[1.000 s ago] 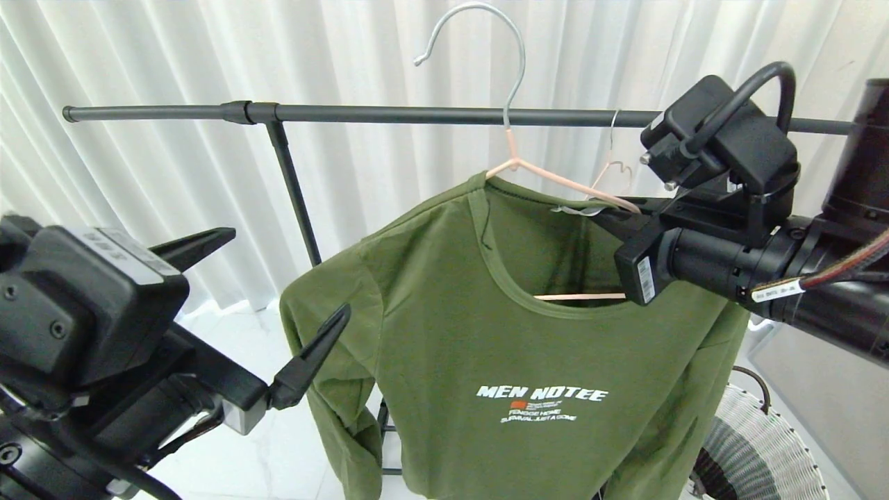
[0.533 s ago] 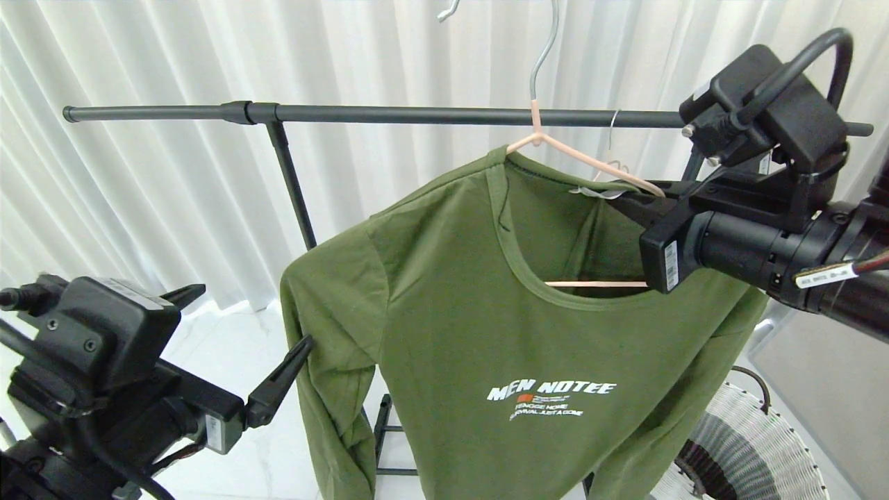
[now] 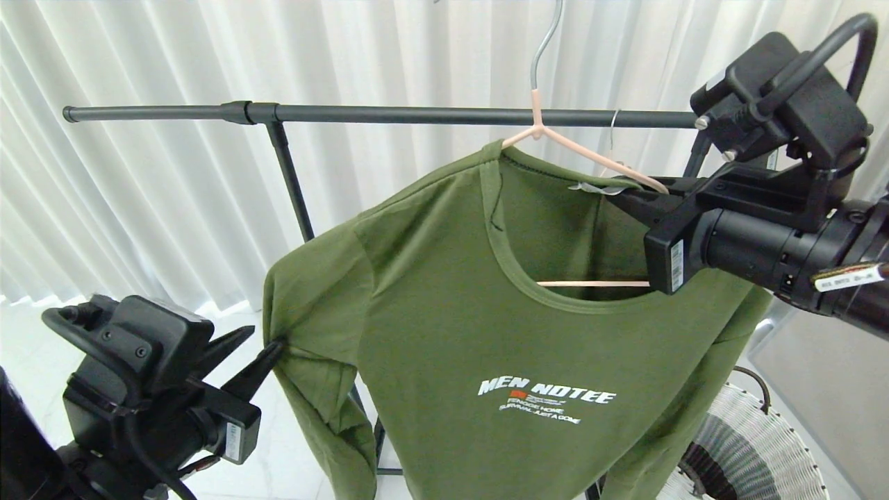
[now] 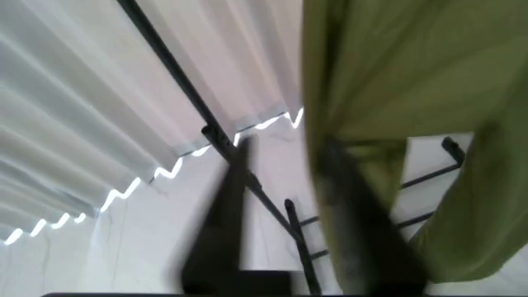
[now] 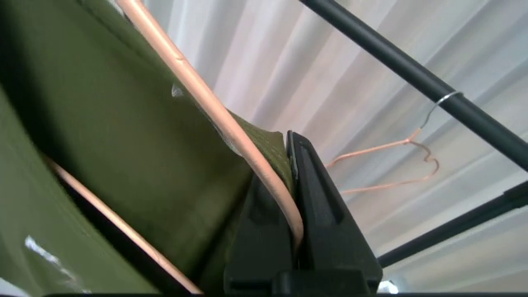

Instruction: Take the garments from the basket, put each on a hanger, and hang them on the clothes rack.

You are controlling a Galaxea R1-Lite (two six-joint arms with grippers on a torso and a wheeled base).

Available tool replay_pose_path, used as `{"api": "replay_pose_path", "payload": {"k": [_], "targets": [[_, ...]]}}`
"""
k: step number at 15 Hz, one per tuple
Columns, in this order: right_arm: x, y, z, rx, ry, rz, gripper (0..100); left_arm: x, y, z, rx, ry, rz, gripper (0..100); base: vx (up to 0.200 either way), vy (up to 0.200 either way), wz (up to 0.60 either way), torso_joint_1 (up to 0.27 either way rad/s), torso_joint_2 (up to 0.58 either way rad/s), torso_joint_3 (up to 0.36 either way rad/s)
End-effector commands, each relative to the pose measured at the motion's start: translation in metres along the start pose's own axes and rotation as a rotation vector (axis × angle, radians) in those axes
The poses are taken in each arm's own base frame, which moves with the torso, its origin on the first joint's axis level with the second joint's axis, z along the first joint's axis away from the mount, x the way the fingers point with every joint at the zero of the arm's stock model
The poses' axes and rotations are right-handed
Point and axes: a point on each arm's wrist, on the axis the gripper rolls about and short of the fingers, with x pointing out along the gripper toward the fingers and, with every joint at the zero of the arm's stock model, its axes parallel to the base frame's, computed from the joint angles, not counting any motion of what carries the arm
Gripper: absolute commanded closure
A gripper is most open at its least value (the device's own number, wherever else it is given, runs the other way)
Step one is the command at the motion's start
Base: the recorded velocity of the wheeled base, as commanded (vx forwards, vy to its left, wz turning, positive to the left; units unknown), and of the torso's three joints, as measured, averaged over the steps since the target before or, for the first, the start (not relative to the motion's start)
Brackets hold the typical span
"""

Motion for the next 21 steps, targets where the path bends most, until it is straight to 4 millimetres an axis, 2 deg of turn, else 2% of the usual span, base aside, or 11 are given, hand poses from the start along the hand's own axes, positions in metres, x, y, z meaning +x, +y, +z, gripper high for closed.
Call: {"api": "replay_pose_path", "payload": {"k": [1, 4, 9, 10, 15, 21], "targets": [[-0.002, -0.003, 0.0, 0.0, 0.001, -0.009, 100, 0.0, 0.005, -0.007, -0.001, 0.033, 0.035, 100, 0.0, 0.0, 0.0, 0.0, 0.0, 0.0], [-0.002, -0.013, -0.004, 0.001, 0.017, -0.056, 100, -0.006, 0.024, -0.024, -0.014, 0.096, 0.165, 100, 0.0, 0.0, 0.0, 0.0, 0.0, 0.0], [-0.002, -0.013, -0.004, 0.001, 0.018, -0.057, 100, -0.01, 0.023, -0.02, -0.011, 0.064, 0.148, 100, 0.0, 0.0, 0.0, 0.0, 0.0, 0.0], [-0.002, -0.013, -0.004, 0.001, 0.018, -0.057, 100, -0.011, 0.023, -0.019, -0.012, 0.058, 0.144, 0, 0.0, 0.0, 0.0, 0.0, 0.0, 0.0], [-0.002, -0.014, -0.002, 0.003, 0.011, -0.06, 100, -0.019, 0.018, -0.013, -0.015, -0.002, 0.088, 0, 0.0, 0.0, 0.0, 0.0, 0.0, 0.0], [-0.002, -0.02, -0.004, 0.002, 0.04, -0.123, 100, -0.027, 0.02, -0.015, 0.008, -0.019, 0.1, 0, 0.0, 0.0, 0.0, 0.0, 0.0, 0.0]]}}
